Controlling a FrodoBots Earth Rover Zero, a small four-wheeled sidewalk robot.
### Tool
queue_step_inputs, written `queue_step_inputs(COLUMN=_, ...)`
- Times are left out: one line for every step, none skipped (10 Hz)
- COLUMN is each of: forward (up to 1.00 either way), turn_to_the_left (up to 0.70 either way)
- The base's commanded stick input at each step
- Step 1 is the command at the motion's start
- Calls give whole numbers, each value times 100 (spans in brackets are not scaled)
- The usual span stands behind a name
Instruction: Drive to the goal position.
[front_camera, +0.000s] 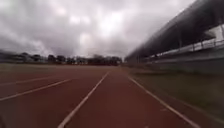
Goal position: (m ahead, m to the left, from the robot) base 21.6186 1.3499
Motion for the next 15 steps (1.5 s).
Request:
queue_step_inputs(forward=70, turn_to_the_left=-4)
queue_step_inputs(forward=70, turn_to_the_left=-18)
queue_step_inputs(forward=70, turn_to_the_left=-27)
queue_step_inputs(forward=70, turn_to_the_left=-27)
queue_step_inputs(forward=70, turn_to_the_left=-26)
queue_step_inputs(forward=70, turn_to_the_left=-26)
queue_step_inputs(forward=70, turn_to_the_left=-26)
queue_step_inputs(forward=70, turn_to_the_left=-26)
queue_step_inputs(forward=70, turn_to_the_left=-26)
queue_step_inputs(forward=70, turn_to_the_left=-27)
queue_step_inputs(forward=70, turn_to_the_left=-27)
queue_step_inputs(forward=70, turn_to_the_left=-26)
queue_step_inputs(forward=70, turn_to_the_left=-23)
queue_step_inputs(forward=70, turn_to_the_left=-9)
queue_step_inputs(forward=70, turn_to_the_left=0)
